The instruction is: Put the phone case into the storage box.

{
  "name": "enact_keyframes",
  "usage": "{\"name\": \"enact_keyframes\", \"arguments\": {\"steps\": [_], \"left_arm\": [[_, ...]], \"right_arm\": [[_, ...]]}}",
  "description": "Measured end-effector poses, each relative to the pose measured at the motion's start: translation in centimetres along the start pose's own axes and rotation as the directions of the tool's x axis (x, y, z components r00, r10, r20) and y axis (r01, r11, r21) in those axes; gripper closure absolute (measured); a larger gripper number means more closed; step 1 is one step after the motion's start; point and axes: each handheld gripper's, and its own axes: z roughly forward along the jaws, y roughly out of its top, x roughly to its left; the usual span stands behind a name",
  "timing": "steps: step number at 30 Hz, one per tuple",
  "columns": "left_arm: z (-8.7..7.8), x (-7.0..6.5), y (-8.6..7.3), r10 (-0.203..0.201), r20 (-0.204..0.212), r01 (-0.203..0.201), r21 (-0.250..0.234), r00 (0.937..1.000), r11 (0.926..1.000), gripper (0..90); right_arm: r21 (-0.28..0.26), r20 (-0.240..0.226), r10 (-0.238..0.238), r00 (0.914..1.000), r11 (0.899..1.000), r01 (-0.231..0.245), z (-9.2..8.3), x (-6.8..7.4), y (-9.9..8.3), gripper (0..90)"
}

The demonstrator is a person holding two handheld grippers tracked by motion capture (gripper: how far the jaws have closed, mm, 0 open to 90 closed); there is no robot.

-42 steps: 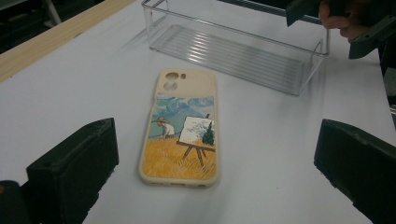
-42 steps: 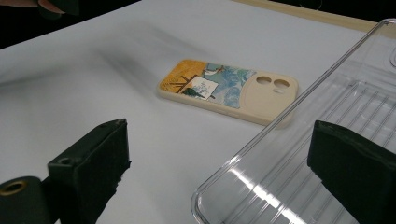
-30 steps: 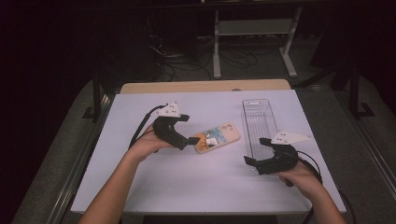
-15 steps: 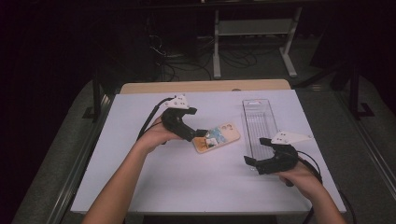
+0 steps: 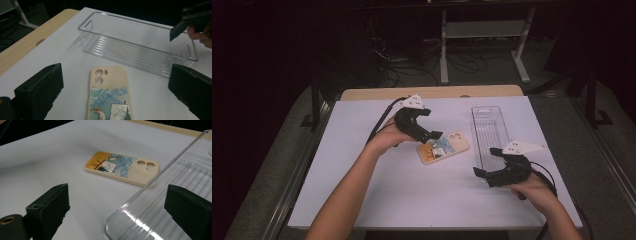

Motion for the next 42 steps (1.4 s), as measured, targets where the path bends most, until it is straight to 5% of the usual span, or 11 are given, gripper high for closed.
{"name": "enact_keyframes", "arguments": {"steps": [20, 31, 42], "left_arm": [[2.2, 1.5, 0.3, 0.001, 0.004, -0.001, 0.009, 1.0000, 1.0000, 0.1], [2.8, 1.7, -0.4, 0.009, -0.015, -0.007, 0.092, 0.9999, 0.9957, 0.1], [3.7, 1.4, -1.1, 0.011, -0.025, -0.006, 0.179, 0.9996, 0.9839, 0.1]], "right_arm": [[-0.001, -0.001, 0.001, 1.0000, 1.000, -0.001, 0.0, -0.1, 0.0, 5.3], [-0.001, -0.002, 0.002, 1.0000, 1.000, -0.002, 0.0, -0.1, 0.0, 5.3], [0.001, -0.002, 0.004, 1.0000, 1.000, -0.004, 0.0, -0.1, 0.0, 5.4]]}}
